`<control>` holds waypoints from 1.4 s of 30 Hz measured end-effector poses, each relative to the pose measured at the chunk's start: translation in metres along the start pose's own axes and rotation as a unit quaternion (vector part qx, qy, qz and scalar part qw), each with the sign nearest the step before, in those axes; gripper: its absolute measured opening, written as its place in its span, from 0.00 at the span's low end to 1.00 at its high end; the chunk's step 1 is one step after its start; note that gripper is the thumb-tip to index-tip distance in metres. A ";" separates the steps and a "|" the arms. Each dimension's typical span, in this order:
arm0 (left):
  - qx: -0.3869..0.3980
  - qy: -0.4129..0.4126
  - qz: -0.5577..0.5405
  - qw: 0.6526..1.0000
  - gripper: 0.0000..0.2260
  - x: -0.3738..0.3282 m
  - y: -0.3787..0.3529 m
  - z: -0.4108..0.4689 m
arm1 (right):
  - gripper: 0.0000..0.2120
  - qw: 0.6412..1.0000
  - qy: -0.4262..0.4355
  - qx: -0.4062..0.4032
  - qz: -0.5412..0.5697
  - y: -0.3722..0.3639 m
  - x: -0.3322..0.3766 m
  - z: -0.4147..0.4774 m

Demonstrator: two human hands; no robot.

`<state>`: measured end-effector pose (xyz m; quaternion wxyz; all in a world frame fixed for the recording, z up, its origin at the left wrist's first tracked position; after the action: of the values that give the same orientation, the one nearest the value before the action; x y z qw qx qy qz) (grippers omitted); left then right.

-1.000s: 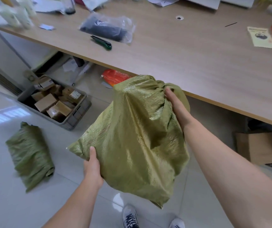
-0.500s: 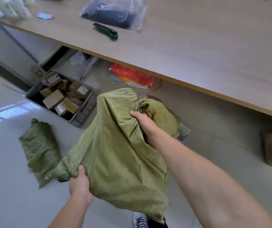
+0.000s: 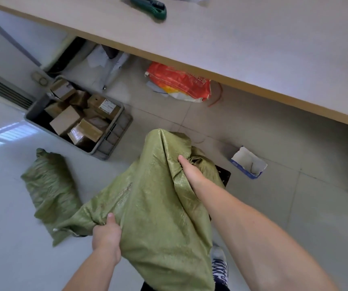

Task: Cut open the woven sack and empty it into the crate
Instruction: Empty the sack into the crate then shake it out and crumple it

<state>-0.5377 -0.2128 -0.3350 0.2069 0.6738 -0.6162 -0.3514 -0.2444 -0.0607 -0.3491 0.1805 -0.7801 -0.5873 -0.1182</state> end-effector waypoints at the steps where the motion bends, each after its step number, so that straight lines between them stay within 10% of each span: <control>1: 0.014 0.006 0.006 1.000 0.27 -0.003 -0.007 0.007 | 0.41 1.000 -0.003 -0.012 -0.010 0.001 -0.003 0.011; 7: 0.076 0.017 0.016 0.997 0.32 -0.034 -0.035 0.060 | 0.38 0.989 -0.010 -0.095 -0.114 0.006 -0.002 0.063; 12: 0.098 -0.003 0.051 0.994 0.24 -0.066 -0.044 0.070 | 0.37 0.890 0.143 -0.256 -0.348 0.026 0.045 0.056; 16: 0.108 -0.020 0.090 0.990 0.12 -0.079 -0.041 0.061 | 0.42 0.820 0.285 -0.084 -0.489 -0.027 0.065 0.062; 21: 0.067 -0.041 0.109 0.991 0.11 -0.077 -0.020 0.066 | 0.27 0.849 0.039 -0.013 -0.527 -0.029 0.014 0.104; 42: 0.123 -0.144 0.134 0.973 0.18 -0.143 -0.097 0.030 | 0.23 0.928 0.131 -0.086 -0.337 -0.004 0.010 0.051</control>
<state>-0.4919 -0.0533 -0.3931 0.0770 0.5479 -0.7626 -0.3352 -0.2463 -0.0292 -0.3910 0.1377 -0.5262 -0.7745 -0.3229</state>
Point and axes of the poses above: each hand's wrist, its own z-axis towards the middle knuckle, its own y-axis out of the back of the hand, x = y × z, the point moved 10 cm from there along z, towards the middle knuckle, and after that the axes turned 15 degrees about z, right-handed, at the moved point
